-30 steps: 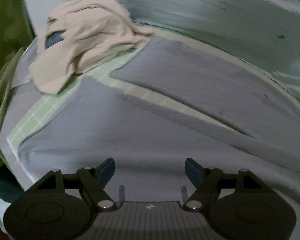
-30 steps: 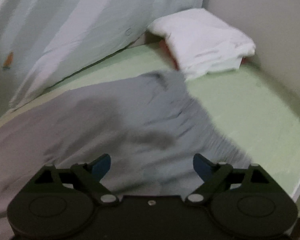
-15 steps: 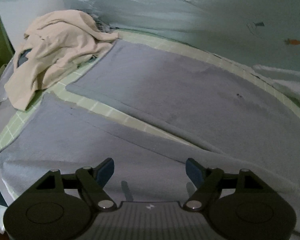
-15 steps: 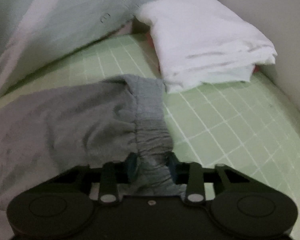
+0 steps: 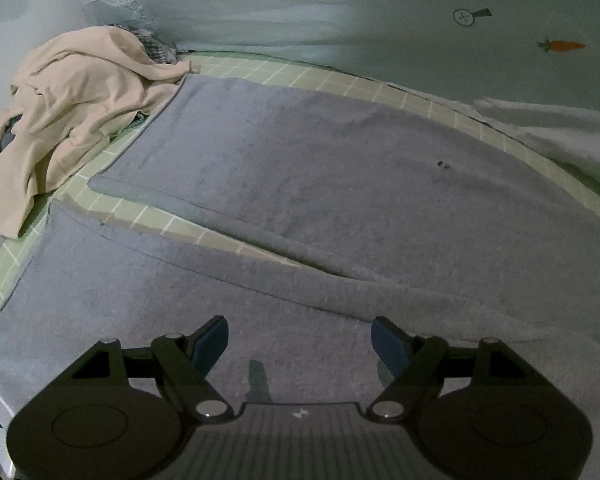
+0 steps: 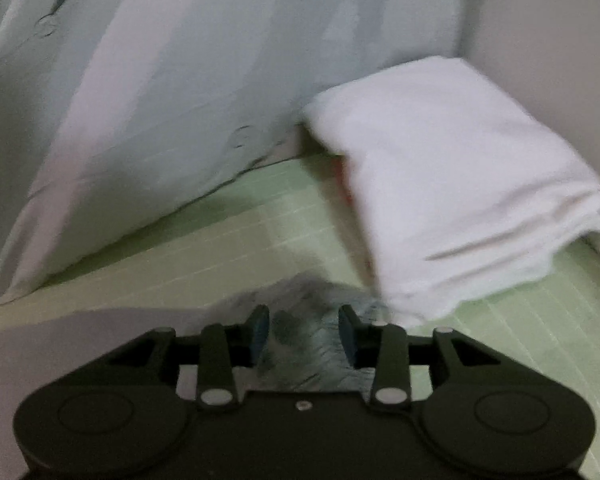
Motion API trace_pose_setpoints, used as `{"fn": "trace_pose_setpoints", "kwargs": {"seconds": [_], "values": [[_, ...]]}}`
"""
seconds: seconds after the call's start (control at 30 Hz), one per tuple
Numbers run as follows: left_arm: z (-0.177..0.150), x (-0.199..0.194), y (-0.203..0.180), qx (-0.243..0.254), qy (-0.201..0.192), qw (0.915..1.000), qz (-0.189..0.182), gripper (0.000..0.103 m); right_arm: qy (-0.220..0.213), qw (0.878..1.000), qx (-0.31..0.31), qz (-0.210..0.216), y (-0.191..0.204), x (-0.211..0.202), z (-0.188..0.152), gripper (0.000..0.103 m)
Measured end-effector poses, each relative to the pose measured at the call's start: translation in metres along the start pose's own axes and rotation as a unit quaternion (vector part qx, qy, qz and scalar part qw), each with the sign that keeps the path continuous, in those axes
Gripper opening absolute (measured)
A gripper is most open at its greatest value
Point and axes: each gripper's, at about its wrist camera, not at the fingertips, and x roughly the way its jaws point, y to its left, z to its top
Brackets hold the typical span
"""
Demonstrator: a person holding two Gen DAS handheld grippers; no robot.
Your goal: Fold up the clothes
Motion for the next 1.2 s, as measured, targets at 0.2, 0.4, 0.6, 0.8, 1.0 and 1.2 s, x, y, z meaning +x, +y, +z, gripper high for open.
{"fn": "trace_pose_setpoints", "kwargs": {"seconds": [0.2, 0.4, 0.6, 0.8, 1.0, 1.2], "values": [[0.0, 0.009, -0.004, 0.002, 0.019, 0.9998, -0.011, 0.082, 0.018, 0.99, 0.118, -0.075, -0.054, -0.051, -0.044, 0.076], [0.002, 0.007, -0.019, 0.033, 0.013, 0.9991, -0.023, 0.082, 0.067, 0.972, 0.205, -0.091, -0.077, -0.074, -0.091, 0.078], [-0.002, 0.001, -0.018, 0.035, 0.009, 0.999, -0.026, 0.082, 0.094, 0.965, 0.237, -0.053, -0.065, -0.066, -0.102, 0.077], [-0.008, -0.004, -0.004, -0.002, 0.012, 0.9996, -0.024, 0.082, 0.092, 0.972, 0.213, -0.029, -0.06, -0.069, -0.09, 0.005], [-0.015, -0.01, 0.016, -0.035, 0.014, 0.9992, -0.014, 0.083, -0.021, 0.986, 0.152, -0.069, -0.077, -0.151, -0.067, 0.005], [-0.022, -0.011, 0.04, -0.079, 0.026, 0.9963, -0.02, 0.083, 0.064, 0.964, 0.233, -0.11, -0.132, -0.128, -0.122, 0.011]]}}
